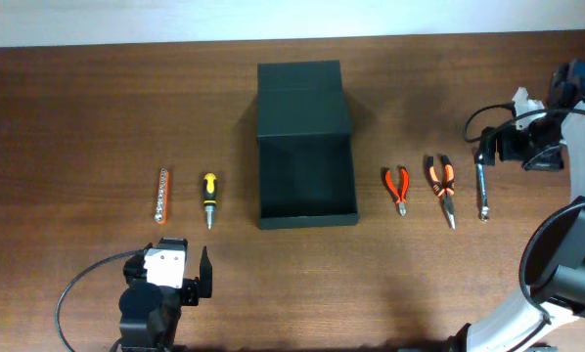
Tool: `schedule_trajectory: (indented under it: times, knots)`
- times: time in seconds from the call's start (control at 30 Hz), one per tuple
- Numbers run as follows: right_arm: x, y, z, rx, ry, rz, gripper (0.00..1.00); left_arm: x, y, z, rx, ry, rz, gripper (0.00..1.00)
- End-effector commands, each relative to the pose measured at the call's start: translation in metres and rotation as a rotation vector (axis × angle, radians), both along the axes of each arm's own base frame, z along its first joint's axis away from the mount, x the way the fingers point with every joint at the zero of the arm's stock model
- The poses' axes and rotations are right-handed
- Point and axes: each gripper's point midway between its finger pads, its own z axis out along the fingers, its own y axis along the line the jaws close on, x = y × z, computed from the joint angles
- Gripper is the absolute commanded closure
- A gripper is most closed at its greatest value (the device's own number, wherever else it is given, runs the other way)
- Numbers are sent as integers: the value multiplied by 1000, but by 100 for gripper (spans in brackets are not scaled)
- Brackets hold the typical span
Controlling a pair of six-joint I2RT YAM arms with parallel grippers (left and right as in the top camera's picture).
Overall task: Pack container
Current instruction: 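Move the right gripper forward over the silver wrench, then lower the right gripper onto the silver wrench and close on it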
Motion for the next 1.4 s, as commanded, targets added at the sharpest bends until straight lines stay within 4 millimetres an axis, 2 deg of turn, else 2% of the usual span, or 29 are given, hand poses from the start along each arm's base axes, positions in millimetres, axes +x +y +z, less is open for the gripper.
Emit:
schedule_trajectory:
  times: [0.0,0.07,0.17,0.23,0.4,0.57,0.8,1.37]
  knots:
    - [5,-2,2,-9,-15,28,1,0,-2,9,-14,-18,-9,1]
    - [10,-6,-2,-42,-39,92,1,0,-2,9,-14,-18,-9,1]
    - [7,-23,-11,-132,1,83,1,0,-2,9,-14,-18,-9,1]
    - [5,-26,-17,-146,26,82,1,0,-2,9,-14,-18,-9,1]
    - [4,-25,-35,-125,66,100,1,0,-2,8,-13,-14,-9,1]
    - [-2,-17,-63,-87,147,120,1,0,-2,8,-13,-14,-8,1]
    - [-5,-5,-84,-30,197,113,1,0,-2,8,-13,-14,-9,1]
    - [-2,-7,-97,-30,195,109,1,0,-2,8,-13,-14,-8,1]
